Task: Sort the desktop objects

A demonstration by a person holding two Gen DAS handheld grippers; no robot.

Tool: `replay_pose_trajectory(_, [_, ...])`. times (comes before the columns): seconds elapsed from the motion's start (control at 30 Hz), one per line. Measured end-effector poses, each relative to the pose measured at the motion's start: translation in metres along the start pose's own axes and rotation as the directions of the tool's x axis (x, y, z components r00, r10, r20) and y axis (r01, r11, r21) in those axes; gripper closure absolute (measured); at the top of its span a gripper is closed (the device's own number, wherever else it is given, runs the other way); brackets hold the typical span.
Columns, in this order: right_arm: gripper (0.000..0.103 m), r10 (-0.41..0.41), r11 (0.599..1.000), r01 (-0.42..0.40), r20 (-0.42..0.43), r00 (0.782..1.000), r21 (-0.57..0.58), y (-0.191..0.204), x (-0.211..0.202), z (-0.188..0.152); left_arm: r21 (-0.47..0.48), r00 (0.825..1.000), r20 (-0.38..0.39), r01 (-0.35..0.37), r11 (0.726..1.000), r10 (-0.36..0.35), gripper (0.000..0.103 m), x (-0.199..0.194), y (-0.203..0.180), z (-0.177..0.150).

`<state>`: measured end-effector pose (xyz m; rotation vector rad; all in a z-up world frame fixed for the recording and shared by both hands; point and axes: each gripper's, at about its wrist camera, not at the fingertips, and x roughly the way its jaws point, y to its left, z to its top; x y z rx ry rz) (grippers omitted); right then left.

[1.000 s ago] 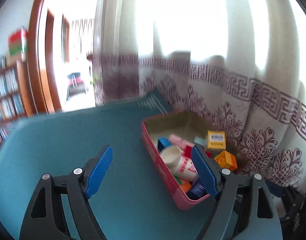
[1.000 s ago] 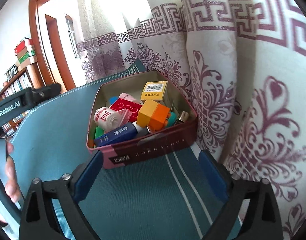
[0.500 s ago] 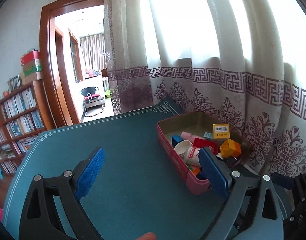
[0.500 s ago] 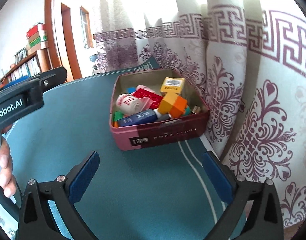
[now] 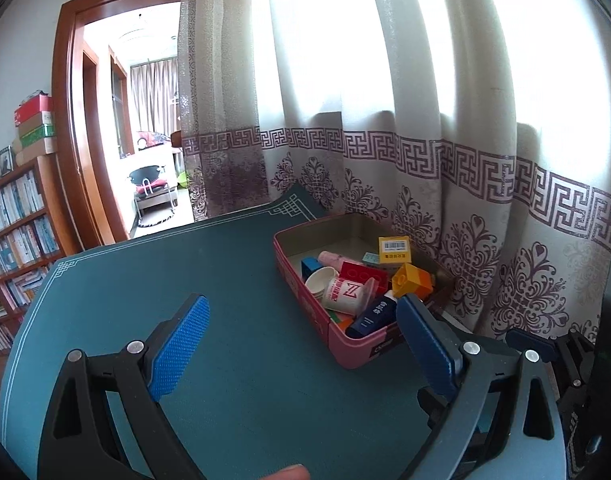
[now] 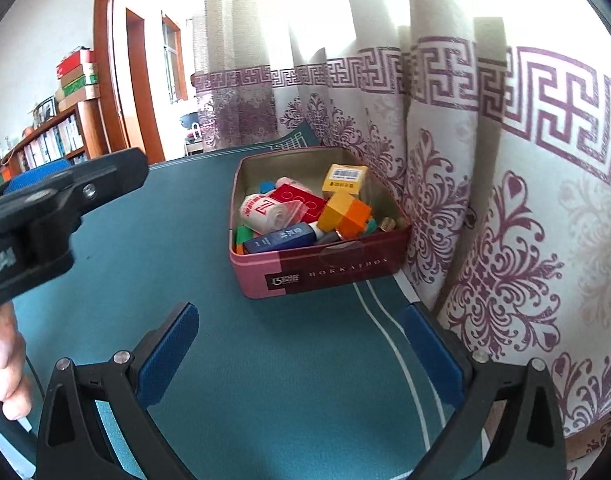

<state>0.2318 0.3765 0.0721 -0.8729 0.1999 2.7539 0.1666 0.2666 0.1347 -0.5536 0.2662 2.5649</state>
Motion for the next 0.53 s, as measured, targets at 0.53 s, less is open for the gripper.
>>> replay_pose_trajectory(0.53, [0.0,-0.022,1.0,0.022,-0.03,0.999,0.006,-0.007,0.011,-0.005,-0.009,0.998,-0.06,0.037,0.999,-0.038,0.006,0.017,-0.001,-0.008])
